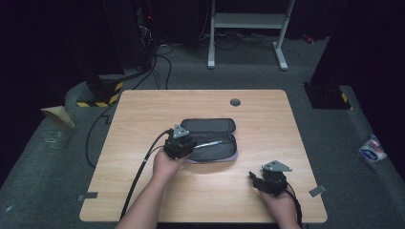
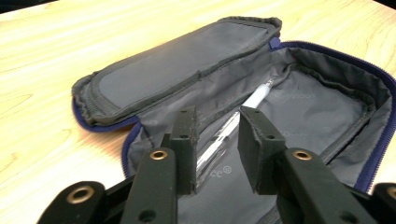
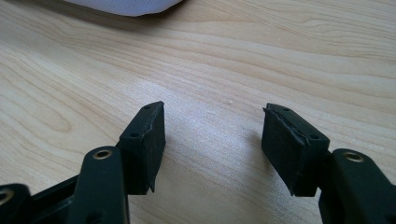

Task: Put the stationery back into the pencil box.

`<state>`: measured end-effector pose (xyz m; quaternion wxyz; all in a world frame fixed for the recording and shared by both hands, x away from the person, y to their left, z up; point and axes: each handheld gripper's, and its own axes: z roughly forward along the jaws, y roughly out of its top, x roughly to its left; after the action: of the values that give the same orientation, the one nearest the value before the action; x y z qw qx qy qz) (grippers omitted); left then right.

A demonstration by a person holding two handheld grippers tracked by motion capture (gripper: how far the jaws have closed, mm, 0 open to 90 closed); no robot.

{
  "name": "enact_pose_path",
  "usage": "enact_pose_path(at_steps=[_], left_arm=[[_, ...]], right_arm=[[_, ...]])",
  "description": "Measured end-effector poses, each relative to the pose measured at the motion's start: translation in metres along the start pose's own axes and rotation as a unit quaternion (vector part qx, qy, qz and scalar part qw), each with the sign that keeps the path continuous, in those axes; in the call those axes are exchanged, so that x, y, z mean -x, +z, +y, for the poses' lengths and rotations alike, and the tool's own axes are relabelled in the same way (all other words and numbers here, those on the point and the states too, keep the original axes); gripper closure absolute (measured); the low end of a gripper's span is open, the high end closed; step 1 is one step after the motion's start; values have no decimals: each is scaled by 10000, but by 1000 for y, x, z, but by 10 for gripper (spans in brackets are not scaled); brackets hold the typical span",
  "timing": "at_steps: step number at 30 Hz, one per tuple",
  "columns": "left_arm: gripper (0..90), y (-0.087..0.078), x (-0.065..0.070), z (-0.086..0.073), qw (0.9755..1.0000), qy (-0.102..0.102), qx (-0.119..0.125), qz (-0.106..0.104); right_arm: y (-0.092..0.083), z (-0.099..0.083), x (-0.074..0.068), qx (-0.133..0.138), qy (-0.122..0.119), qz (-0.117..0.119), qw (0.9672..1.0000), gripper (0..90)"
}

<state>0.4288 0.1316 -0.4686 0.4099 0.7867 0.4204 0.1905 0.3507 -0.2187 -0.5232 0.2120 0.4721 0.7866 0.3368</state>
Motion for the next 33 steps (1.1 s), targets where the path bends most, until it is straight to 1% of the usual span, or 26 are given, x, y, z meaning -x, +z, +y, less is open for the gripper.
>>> enact_pose_path(at_steps=[2, 3, 4, 5, 7, 8, 9, 11, 12, 13, 15, 17, 18, 19, 20, 21, 23, 24, 25, 28, 30, 31, 32, 33], left_arm=[[630, -3, -3, -1, 10000, -40, 46, 68], [608, -3, -3, -1, 10000, -40, 46, 68], [582, -7, -4, -2, 9998, -18, 111, 190], [568, -8, -4, -3, 9996, -31, 147, 227], [539, -12, -6, -4, 9995, -102, 191, 241], [523, -12, -6, -4, 9995, -102, 191, 241], [509, -15, -7, -6, 9994, -84, 220, 245], [497, -17, -7, -7, 9994, -61, 222, 272], [489, -21, -9, -10, 9992, 68, 234, 329], [481, -21, -9, -10, 9992, 68, 234, 329], [479, -26, -12, -14, 9993, -15, 175, 336], [475, -30, -16, -19, 9992, -110, 180, 345], [459, -36, -20, -24, 9989, -150, 193, 406], [454, -36, -20, -24, 9989, -150, 193, 406], [454, -38, -21, -28, 9986, -224, 206, 421], [444, -43, -26, -34, 9984, -309, 101, 455], [414, -48, -29, -40, 9982, -321, 69, 501], [398, -48, -29, -40, 9982, -321, 69, 501], [383, -52, -30, -47, 9979, -374, 71, 516], [348, -60, -34, -58, 9979, -368, 30, 540], [314, -64, -37, -67, 9978, -454, -74, 473], [293, -64, -37, -67, 9978, -454, -74, 473], [268, -66, -40, -73, 9977, -500, -127, 447], [251, -71, -45, -86, 9968, -590, -212, 495]], right_arm=[[0, 0, 0, 0, 0, 0, 10000, 396], [0, 0, 0, 0, 0, 0, 10000, 396], [0, 0, 0, 0, 0, 0, 10000, 396], [0, 0, 0, 0, 0, 2, 10000, 395], [0, 0, 0, -1, 1, 6, 10000, 395], [0, 0, 0, -1, 1, 6, 10000, 395], [0, 0, 0, 1, 3, 8, 10000, 395], [0, 0, 0, 1, 2, 8, 10000, 395], [0, 0, 0, 0, 2, 8, 10000, 395], [0, 0, 0, 0, 2, 7, 10000, 395], [0, 0, 0, 0, 3, 7, 10000, 395], [0, 0, 0, 0, 3, 8, 10000, 395], [0, 0, 0, 0, 4, 7, 10000, 395], [0, 0, 0, 0, 4, 7, 10000, 395], [0, 0, 0, 0, 4, 7, 10000, 395], [0, 0, 0, -1, 4, 7, 10000, 395], [0, 0, 0, 0, 3, 6, 10000, 395], [0, 0, 0, 0, 3, 6, 10000, 395], [0, 0, 0, -1, 3, 6, 10000, 395], [0, 0, 0, 0, 3, 7, 10000, 395], [0, 0, 0, 0, 2, 7, 10000, 395], [0, 0, 0, 0, 3, 6, 10000, 395], [0, 0, 0, 0, 2, 7, 10000, 395], [0, 0, 0, 0, 2, 7, 10000, 395]])
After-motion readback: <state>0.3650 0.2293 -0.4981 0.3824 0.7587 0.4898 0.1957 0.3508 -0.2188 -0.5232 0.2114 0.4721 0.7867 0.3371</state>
